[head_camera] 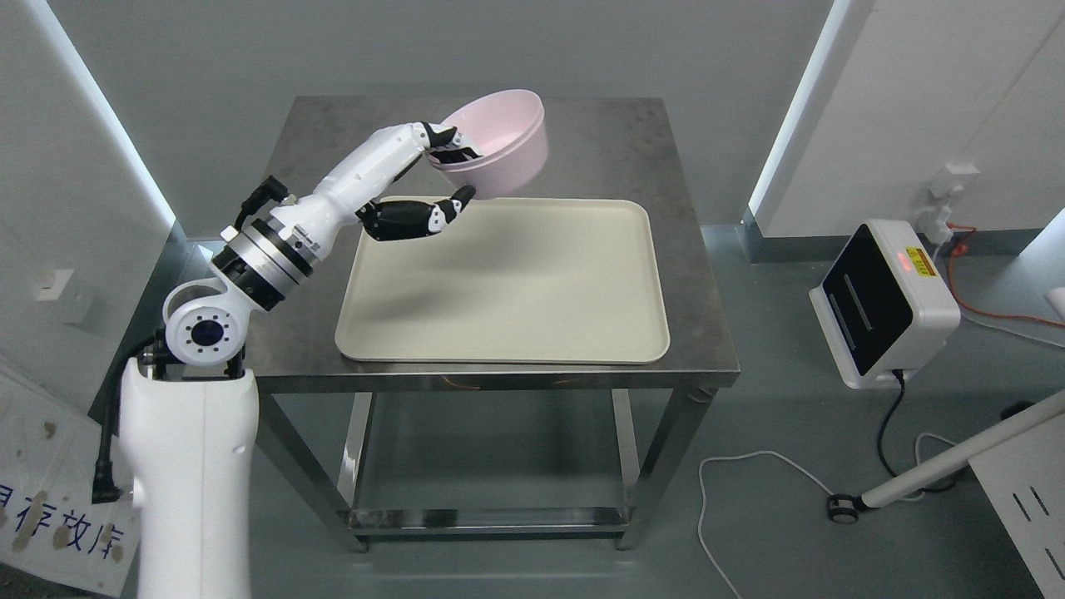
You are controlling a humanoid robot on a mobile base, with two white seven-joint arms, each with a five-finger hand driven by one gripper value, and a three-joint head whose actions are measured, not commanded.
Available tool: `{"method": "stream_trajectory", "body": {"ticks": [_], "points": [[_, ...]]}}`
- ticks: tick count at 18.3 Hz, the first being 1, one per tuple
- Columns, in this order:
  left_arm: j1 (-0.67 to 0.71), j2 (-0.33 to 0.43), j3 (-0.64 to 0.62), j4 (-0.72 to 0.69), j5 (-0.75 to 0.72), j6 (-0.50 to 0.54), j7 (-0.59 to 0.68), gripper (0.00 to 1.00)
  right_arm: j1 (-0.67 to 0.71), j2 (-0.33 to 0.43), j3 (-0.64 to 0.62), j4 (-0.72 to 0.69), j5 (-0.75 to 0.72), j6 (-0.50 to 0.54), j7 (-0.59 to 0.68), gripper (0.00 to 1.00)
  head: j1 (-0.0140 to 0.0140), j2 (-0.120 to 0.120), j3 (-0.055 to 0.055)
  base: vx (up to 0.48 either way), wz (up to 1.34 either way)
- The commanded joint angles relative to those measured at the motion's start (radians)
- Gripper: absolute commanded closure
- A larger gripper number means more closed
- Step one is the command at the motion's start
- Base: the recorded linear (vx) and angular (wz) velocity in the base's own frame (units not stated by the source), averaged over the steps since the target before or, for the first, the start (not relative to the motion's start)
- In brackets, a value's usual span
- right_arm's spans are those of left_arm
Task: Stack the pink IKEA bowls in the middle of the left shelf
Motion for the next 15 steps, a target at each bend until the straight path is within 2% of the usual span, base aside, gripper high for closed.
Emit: {"method": "stream_trajectory", "body": {"ticks": [1,6,15], "points": [[0.066,0.018,0.111,-0.063,0.001,0.022,0.107,0.97,0.000,-0.017,-0.009,0.000,0.008,0.000,-0.001,0.00,0.0000,0.000,0.000,-0.129,-0.05],[0.071,0.018,0.162,-0.066,0.040,0.013,0.105,0.97,0.000,-0.017,-0.009,0.000,0.008,0.000,-0.001,0.00,0.0000,0.000,0.000,-0.208,0.04],[0.139,0.018,0.163,-0.070,0.108,-0.053,0.102,0.97,0.000,-0.017,-0.009,0.000,0.008,0.000,-0.001,0.00,0.0000,0.000,0.000,-0.318,0.10]]}}
